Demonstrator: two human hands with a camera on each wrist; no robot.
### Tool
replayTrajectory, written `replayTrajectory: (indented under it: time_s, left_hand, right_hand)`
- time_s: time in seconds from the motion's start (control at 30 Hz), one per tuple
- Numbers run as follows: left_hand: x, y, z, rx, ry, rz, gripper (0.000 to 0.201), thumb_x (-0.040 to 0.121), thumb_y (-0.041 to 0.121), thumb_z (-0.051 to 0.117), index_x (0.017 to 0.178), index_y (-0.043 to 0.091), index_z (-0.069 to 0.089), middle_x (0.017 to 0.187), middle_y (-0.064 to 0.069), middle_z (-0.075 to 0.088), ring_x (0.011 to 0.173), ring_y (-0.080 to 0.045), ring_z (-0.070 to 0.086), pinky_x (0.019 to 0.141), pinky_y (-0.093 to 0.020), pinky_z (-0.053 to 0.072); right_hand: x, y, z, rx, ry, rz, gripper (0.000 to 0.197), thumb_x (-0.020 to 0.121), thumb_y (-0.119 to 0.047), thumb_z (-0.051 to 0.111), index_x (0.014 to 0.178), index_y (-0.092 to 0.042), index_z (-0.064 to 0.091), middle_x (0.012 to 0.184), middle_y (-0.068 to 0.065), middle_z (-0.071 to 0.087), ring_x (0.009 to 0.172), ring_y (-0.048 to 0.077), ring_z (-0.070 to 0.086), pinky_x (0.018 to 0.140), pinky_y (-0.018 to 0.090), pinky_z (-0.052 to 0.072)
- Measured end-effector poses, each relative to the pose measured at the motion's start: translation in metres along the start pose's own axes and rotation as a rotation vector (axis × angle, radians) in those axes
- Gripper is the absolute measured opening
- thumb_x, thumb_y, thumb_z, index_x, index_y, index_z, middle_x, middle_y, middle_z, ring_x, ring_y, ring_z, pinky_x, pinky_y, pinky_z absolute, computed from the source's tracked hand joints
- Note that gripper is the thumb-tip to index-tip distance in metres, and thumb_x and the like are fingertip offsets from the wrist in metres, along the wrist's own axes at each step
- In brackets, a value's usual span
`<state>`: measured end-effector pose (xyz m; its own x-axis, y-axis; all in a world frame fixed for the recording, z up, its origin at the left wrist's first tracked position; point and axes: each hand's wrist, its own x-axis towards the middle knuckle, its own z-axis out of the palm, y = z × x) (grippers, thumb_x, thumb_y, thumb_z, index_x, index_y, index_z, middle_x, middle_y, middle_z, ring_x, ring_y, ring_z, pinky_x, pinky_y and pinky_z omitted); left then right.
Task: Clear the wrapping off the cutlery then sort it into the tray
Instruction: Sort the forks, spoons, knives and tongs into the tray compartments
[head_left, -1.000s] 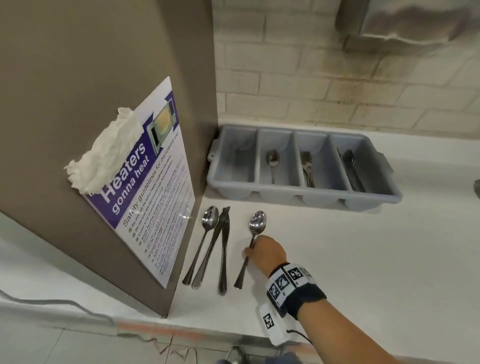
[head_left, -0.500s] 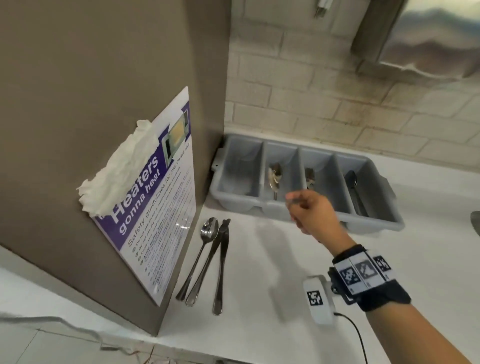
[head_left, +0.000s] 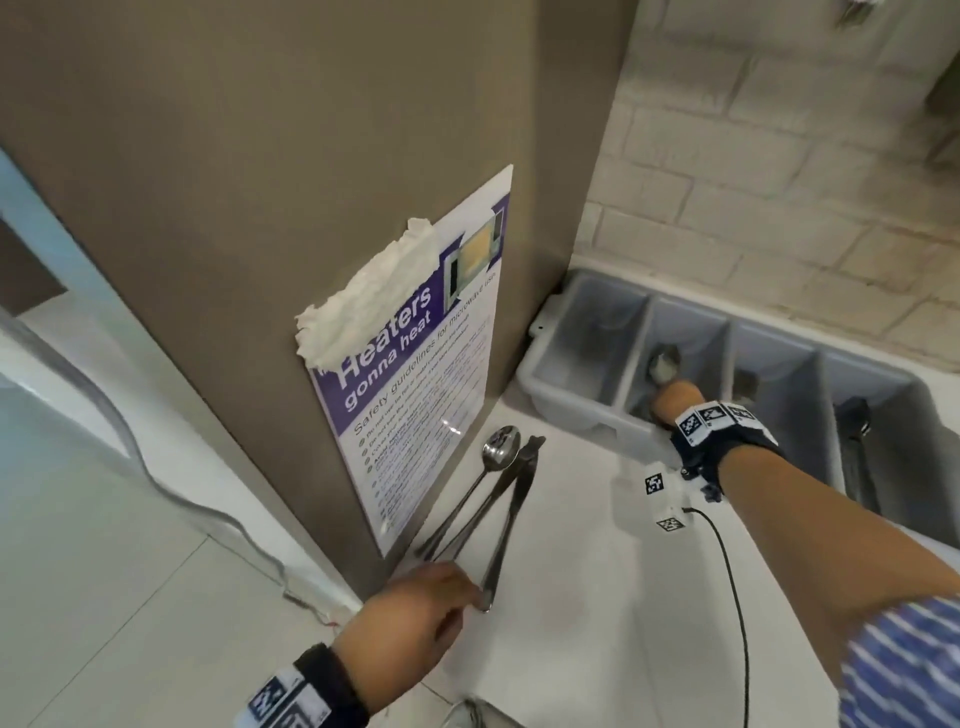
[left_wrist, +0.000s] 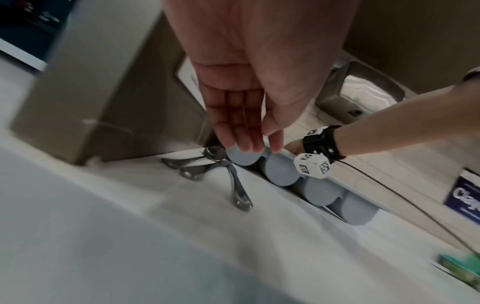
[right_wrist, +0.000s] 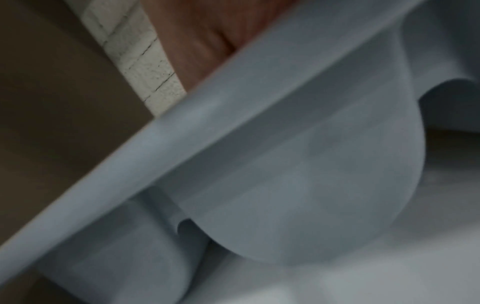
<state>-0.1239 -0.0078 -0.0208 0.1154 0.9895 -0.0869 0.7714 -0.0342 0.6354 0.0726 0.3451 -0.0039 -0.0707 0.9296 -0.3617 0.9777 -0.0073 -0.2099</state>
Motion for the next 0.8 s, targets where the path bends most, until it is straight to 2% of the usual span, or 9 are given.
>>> replayTrajectory:
  time_s: [0.1,0.17,0.23,0.33,0.43,0.5,0.57,0.67,0.8]
  left_hand:
    - [0.043,0.009,0.005,-0.074,0.137,-0.137,0.027,0.088,0.006,0.045,0.105,0.019,0.062,0.108,0.006,0.06,0.087,-0.003,0.06,0.076,0.001,0.041]
    - [0.068,0.009,0.008,-0.051,0.224,-0.237,0.029,0.089,0.005,0.045,0.111,0.017,0.059,0.115,0.003,0.056,0.097,-0.009,0.059,0.09,-0.011,0.045]
    - [0.088,0.003,0.013,0.001,0.26,-0.311,0.034,0.088,0.004,0.045,0.118,0.018,0.054,0.119,-0.001,0.053,0.103,-0.013,0.055,0.095,-0.022,0.046]
    - [0.111,-0.003,0.016,0.13,0.208,-0.422,0.048,0.085,-0.001,0.044,0.131,0.014,0.041,0.126,-0.009,0.05,0.111,-0.021,0.051,0.098,-0.028,0.044]
    - [0.127,-0.004,0.017,0.316,0.153,-0.483,0.051,0.085,-0.003,0.041,0.133,0.009,0.033,0.127,-0.016,0.048,0.114,-0.026,0.05,0.097,-0.032,0.046]
    - [0.133,-0.004,0.017,0.385,0.133,-0.521,0.045,0.088,0.0,0.039,0.132,0.008,0.033,0.125,-0.017,0.049,0.112,-0.027,0.052,0.093,-0.033,0.049]
    - [0.136,-0.003,0.018,0.431,0.091,-0.535,0.041,0.089,0.001,0.037,0.13,0.007,0.035,0.124,-0.018,0.05,0.112,-0.028,0.052,0.091,-0.034,0.049]
    - [0.139,-0.006,0.02,0.501,0.01,-0.531,0.04,0.089,0.005,0.04,0.129,0.003,0.033,0.125,-0.02,0.05,0.113,-0.03,0.052,0.091,-0.034,0.049]
    - [0.134,-0.002,0.011,0.496,0.012,-0.489,0.047,0.088,0.005,0.044,0.132,0.001,0.031,0.125,-0.019,0.049,0.11,-0.029,0.055,0.091,-0.033,0.049]
  right_hand:
    - [-0.011,0.0,0.006,-0.05,-0.017,-0.023,0.034,0.096,-0.014,0.04,0.12,0.003,0.056,0.131,0.02,0.055,0.122,0.032,0.051,0.101,0.036,0.041]
    - [-0.016,-0.001,0.002,0.022,0.035,-0.043,0.032,0.094,-0.014,0.043,0.113,0.004,0.06,0.125,0.021,0.06,0.116,0.034,0.055,0.096,0.037,0.044]
    - [-0.021,0.0,0.002,0.101,0.109,-0.08,0.027,0.088,-0.009,0.05,0.106,0.006,0.062,0.117,0.025,0.063,0.108,0.037,0.058,0.089,0.04,0.047]
    - [-0.05,-0.001,0.017,0.318,0.388,-0.229,0.033,0.079,-0.004,0.057,0.112,-0.003,0.061,0.118,0.023,0.06,0.106,0.04,0.054,0.092,0.043,0.045]
    - [-0.113,-0.006,0.042,0.272,0.646,-0.473,0.025,0.081,-0.013,0.059,0.105,-0.015,0.061,0.113,0.007,0.056,0.102,0.027,0.047,0.087,0.039,0.038]
    - [-0.144,-0.011,0.065,0.288,0.574,-0.595,0.016,0.082,-0.02,0.056,0.097,-0.018,0.06,0.103,0.002,0.058,0.096,0.021,0.048,0.084,0.036,0.039]
    - [-0.16,-0.015,0.091,0.315,0.382,-0.607,0.015,0.083,-0.03,0.052,0.089,-0.019,0.059,0.089,-0.001,0.059,0.086,0.019,0.05,0.078,0.034,0.043]
    - [-0.167,-0.025,0.119,0.317,0.114,-0.494,0.024,0.082,-0.042,0.057,0.078,-0.019,0.054,0.077,-0.006,0.051,0.075,0.017,0.048,0.068,0.029,0.039]
    - [-0.171,-0.039,0.129,0.204,-0.017,-0.36,0.035,0.075,-0.051,0.061,0.076,-0.019,0.045,0.079,-0.004,0.05,0.073,0.019,0.049,0.068,0.03,0.04]
